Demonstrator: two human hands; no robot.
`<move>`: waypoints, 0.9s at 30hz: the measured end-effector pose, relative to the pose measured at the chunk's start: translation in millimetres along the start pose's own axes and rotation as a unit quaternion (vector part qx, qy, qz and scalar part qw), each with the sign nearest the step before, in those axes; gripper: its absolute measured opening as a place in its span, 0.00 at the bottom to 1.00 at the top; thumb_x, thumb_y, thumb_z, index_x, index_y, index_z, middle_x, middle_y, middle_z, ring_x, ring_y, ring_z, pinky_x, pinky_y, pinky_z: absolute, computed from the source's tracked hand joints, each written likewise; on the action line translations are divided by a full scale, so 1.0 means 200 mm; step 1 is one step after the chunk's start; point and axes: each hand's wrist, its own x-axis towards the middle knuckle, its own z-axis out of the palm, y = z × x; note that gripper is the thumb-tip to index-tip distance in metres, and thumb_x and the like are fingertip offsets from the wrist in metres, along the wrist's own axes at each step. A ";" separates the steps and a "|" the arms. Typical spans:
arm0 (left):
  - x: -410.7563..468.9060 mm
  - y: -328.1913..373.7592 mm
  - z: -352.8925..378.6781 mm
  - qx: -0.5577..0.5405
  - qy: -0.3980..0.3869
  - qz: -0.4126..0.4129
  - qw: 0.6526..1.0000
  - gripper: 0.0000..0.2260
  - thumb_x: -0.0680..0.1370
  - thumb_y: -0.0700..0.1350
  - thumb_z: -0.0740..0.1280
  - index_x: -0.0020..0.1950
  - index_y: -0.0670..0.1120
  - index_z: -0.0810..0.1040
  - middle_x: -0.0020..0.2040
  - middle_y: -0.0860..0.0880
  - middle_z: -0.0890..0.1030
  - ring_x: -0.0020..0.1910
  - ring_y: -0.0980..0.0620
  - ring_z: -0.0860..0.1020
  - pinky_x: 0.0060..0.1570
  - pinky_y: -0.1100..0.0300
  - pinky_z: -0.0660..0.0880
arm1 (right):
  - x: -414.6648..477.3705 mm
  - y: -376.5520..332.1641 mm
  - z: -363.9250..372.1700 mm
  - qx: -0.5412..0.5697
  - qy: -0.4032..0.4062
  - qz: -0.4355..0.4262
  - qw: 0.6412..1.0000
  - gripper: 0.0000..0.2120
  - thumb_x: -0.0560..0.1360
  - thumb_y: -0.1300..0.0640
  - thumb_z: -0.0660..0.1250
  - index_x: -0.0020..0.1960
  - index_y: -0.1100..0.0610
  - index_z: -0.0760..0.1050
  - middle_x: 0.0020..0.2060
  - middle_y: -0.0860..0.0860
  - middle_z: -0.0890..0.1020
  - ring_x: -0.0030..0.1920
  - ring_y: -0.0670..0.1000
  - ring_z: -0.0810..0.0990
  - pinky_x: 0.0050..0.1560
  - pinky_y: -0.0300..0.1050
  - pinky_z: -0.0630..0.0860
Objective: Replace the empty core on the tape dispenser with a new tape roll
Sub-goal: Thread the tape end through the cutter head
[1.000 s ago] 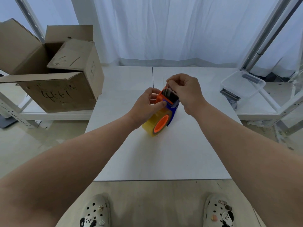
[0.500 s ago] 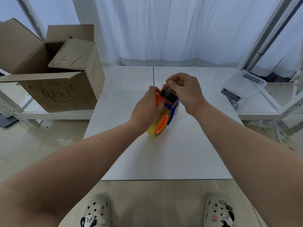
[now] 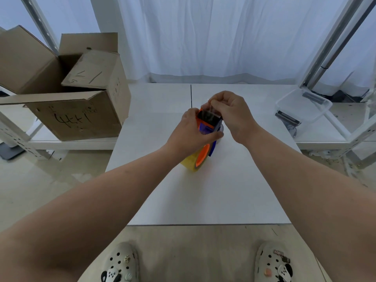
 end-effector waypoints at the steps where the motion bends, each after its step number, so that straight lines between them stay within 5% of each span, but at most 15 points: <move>1: 0.01 0.00 0.01 0.003 0.015 -0.008 1.000 0.31 0.68 0.57 0.73 0.64 0.45 0.66 0.58 0.50 0.72 0.50 0.54 0.71 0.47 0.63 0.68 | 0.00 -0.01 0.01 -0.004 0.000 -0.001 1.000 0.09 0.77 0.66 0.60 0.41 0.57 0.74 0.39 0.54 0.84 0.43 0.50 0.83 0.50 0.41 0.80; 8: 0.03 -0.04 0.04 -0.073 0.044 -0.043 0.995 0.24 0.67 0.54 0.74 0.54 0.49 0.67 0.53 0.49 0.74 0.48 0.52 0.73 0.39 0.65 0.69 | 0.02 -0.06 -0.03 -0.149 0.071 -0.030 0.986 0.06 0.68 0.63 0.67 0.33 0.61 0.80 0.32 0.55 0.83 0.36 0.53 0.81 0.43 0.48 0.80; 12: 0.02 -0.07 0.07 -0.116 0.037 -0.040 0.992 0.25 0.66 0.53 0.75 0.56 0.48 0.67 0.54 0.47 0.74 0.50 0.48 0.76 0.46 0.56 0.76 | 0.00 -0.09 -0.05 -0.060 0.083 0.103 0.989 0.07 0.69 0.65 0.65 0.33 0.60 0.77 0.31 0.54 0.82 0.31 0.50 0.79 0.38 0.43 0.78; 15: 0.01 -0.06 0.09 -0.124 0.038 -0.033 0.991 0.26 0.67 0.52 0.75 0.58 0.48 0.67 0.56 0.48 0.73 0.51 0.50 0.75 0.46 0.60 0.73 | 0.00 -0.12 -0.05 -0.015 0.067 0.171 0.983 0.04 0.69 0.65 0.64 0.37 0.61 0.76 0.31 0.54 0.81 0.32 0.49 0.77 0.38 0.42 0.77; 21: -0.01 -0.03 0.04 -0.166 -0.011 -0.039 0.985 0.30 0.69 0.51 0.74 0.65 0.52 0.62 0.63 0.49 0.68 0.58 0.51 0.71 0.48 0.64 0.71 | 0.00 -0.14 -0.03 -0.039 0.005 0.141 0.989 0.06 0.72 0.63 0.61 0.38 0.57 0.74 0.38 0.54 0.83 0.36 0.48 0.74 0.43 0.43 0.73; 27: 0.05 -0.01 -0.13 -0.231 -0.089 -0.040 0.968 0.12 0.77 0.39 0.62 0.57 0.52 0.76 0.58 0.51 0.77 0.55 0.56 0.75 0.53 0.65 0.69 | -0.01 -0.12 -0.05 -0.052 -0.033 0.109 0.992 0.10 0.73 0.63 0.58 0.36 0.54 0.72 0.41 0.55 0.83 0.41 0.49 0.73 0.46 0.43 0.70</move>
